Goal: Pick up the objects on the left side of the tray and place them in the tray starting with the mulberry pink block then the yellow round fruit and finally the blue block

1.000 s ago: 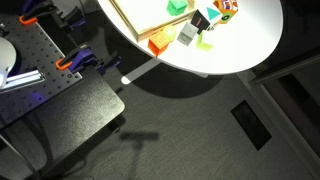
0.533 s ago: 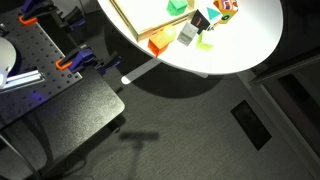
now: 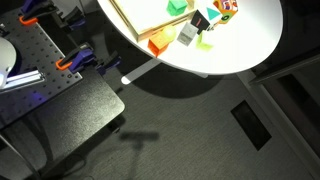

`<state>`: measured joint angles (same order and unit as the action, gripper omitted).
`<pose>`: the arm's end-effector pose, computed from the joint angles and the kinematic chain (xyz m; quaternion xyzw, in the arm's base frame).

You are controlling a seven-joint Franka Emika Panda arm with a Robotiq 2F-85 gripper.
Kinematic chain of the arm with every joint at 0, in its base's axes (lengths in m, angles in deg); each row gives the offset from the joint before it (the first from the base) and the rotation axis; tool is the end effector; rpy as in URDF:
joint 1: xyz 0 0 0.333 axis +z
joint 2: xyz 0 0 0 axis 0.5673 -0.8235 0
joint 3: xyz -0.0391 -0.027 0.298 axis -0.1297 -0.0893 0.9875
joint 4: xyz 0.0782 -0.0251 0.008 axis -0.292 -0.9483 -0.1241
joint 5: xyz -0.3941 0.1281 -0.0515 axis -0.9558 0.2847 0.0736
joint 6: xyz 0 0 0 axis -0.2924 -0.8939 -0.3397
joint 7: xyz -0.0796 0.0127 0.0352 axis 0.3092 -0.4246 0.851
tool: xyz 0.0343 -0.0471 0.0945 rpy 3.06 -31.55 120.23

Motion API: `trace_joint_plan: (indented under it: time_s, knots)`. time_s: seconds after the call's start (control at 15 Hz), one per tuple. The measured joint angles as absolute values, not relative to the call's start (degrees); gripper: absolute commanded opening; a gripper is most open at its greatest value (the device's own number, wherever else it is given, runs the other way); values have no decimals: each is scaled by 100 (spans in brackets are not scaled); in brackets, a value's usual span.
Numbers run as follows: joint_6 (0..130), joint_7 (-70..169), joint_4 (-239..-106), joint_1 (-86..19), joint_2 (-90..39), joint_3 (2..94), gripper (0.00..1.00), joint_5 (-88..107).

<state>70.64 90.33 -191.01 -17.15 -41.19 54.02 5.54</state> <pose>0.5893 0.2070 0.1521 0.9836 -0.1758 -0.0062 0.0394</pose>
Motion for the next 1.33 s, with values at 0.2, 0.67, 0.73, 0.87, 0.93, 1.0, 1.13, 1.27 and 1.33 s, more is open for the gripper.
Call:
trace_joint_plan:
  time_s: [0.2,0.67,0.73,0.87,0.93,1.0,1.13,1.27,1.33]
  knots:
    - [7055,9184,-18888,-1614,-4359,5369,100,557]
    - [6981,9531,-18450,-1398,-4784,5276,100,557]
    - [6948,9575,-18402,-1377,-4818,5258,100,557]
    - [6821,9656,-18316,-1349,-4855,5226,98,557]
    - [6760,9705,-18274,-1340,-4876,5216,74,557]
    - [6696,9749,-18224,-1330,-4901,5207,74,557]
    - [6540,9814,-18136,-1316,-4933,5191,61,557]
    - [6337,9847,-18065,-1309,-4933,5159,43,557]
    - [6251,9856,-18038,-1310,-4933,5147,37,557]
